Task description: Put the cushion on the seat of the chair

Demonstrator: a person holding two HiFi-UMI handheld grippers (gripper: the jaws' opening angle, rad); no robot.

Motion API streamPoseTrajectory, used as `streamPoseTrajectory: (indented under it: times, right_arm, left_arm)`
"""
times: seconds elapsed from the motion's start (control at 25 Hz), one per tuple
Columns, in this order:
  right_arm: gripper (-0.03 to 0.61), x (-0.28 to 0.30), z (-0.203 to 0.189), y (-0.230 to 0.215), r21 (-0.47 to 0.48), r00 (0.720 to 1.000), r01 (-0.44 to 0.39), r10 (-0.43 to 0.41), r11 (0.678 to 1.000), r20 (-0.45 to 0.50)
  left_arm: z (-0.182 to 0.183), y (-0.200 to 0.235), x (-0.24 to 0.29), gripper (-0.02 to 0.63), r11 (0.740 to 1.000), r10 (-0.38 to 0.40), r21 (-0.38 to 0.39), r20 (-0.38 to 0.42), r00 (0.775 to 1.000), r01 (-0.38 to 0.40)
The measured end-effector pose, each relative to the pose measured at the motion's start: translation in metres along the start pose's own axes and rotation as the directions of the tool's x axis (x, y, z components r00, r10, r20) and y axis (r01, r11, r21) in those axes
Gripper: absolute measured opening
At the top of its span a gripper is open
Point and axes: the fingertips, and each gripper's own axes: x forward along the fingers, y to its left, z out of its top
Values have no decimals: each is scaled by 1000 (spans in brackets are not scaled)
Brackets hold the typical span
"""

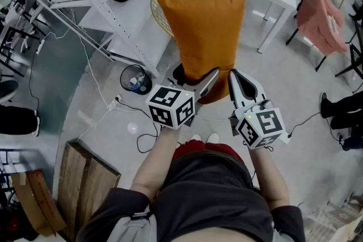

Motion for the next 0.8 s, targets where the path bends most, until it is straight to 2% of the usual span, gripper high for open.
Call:
streamPoseTrajectory:
  times: [0.32,0.56,0.8]
  right_arm:
    - [15,-9,-2,-16,28,1000,-6,6,1000,-4]
    - [17,-18,-12,-38,73,999,-3,5,997,-32]
    - [17,-29,-14,-59,74,999,14,-11,997,-38]
  left_arm:
    - [-1,-12,6,373,1000,14,20,-11,1000,-14]
    - [0,-7,9,373,998,53,16,-9,999,-53]
    - [3,-7,12,374,996,88,27,0,996,-88]
